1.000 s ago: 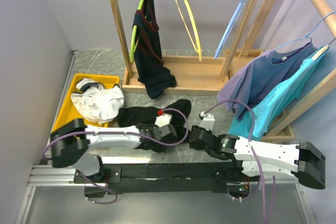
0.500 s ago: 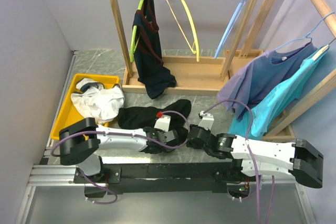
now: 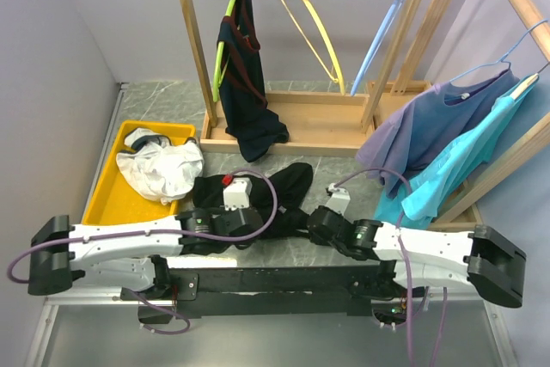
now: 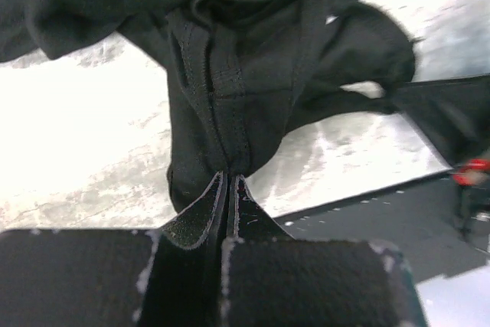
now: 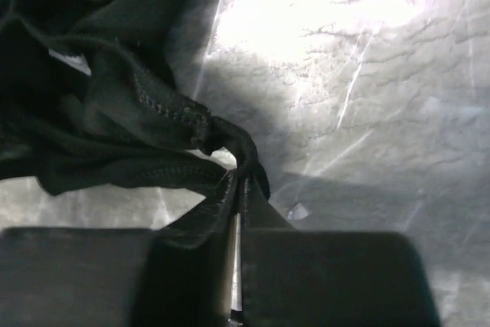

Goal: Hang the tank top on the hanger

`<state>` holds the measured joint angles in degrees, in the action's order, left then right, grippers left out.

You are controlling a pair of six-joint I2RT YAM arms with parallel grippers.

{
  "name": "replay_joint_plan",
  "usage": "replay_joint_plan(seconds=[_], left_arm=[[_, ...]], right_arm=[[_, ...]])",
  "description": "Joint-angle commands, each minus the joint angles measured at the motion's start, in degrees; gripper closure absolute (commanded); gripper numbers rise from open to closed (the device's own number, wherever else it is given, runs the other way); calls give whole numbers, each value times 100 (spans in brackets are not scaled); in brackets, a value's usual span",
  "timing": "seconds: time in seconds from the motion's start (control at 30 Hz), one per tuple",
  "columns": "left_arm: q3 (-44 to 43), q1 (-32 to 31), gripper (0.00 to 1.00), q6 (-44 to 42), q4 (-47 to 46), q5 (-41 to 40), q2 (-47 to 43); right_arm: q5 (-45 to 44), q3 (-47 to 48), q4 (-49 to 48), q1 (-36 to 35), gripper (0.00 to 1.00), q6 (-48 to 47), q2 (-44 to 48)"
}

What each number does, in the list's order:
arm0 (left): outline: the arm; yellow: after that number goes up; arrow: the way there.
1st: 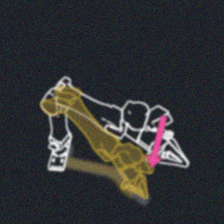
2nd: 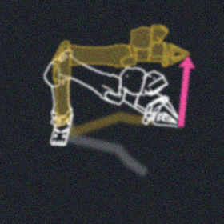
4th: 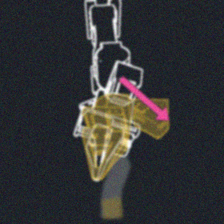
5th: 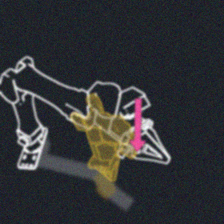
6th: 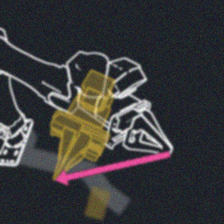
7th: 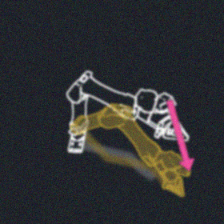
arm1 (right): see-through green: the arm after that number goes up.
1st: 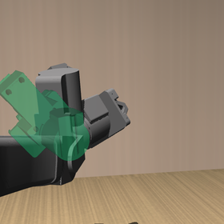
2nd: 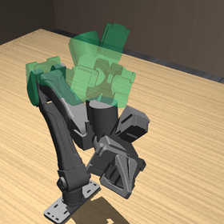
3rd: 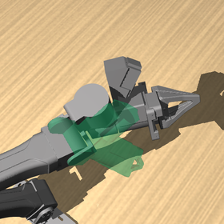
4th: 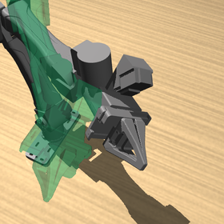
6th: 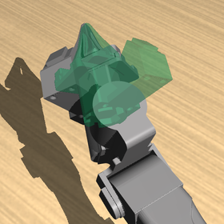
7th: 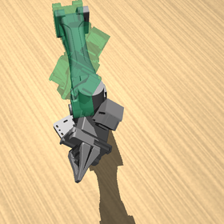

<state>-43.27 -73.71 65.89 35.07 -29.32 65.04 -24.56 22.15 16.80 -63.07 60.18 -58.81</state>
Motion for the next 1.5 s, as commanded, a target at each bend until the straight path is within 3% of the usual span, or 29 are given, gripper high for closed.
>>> replay_joint_plan(seconds=[0.0, 0.2, 0.33, 0.5, 0.63, 0.8, 0.9, 1.0, 1.13, 1.3, 1.47], left_arm=[[-225, -20, 99, 109, 96, -91, -438], [-1391, -12, 99, -646, -95, -862, -1414], [-2517, 6, 99, -1830, -728, -1303, -1512], [-4300, 15, 99, -3009, -1623, -1770, -1064], [-5058, 15, 99, -4282, -3222, -1814, -626], [-7016, 15, 99, -5059, -3243, -1761, 315], [-7371, 15, 99, -5358, -3252, -1892, 650], [-6883, 41, 99, -5341, -3234, -2077, 572], [-5538, 304, 99, -4300, -2788, -2025, -41], [-3349, 954, 99, -2559, -1874, -1561, -781], [-1409, 1210, 98, -1764, -1705, -690, -1537]], right_arm=[[-589, 499, 302, -196, 100, 204, -193], [-2157, 2440, 2377, -724, 100, -233, 378], [-2887, 4283, 2680, -777, 100, -1243, 694], [-3318, 6034, 1969, -760, 100, -3069, 468], [-3609, 7650, 995, -725, 100, -4635, -68], [-3662, 9067, -305, -672, 100, -6535, -622], [-3635, 9656, -458, -645, 100, -6993, -1000], [-3618, 9555, -178, -654, 100, -6898, -1177], [-3548, 8457, 235, -645, 100, -6231, -809], [-3144, 6764, 1535, -628, 100, -4281, -265], [-2241, 4960, 1949, -628, 100, -2637, 229]])
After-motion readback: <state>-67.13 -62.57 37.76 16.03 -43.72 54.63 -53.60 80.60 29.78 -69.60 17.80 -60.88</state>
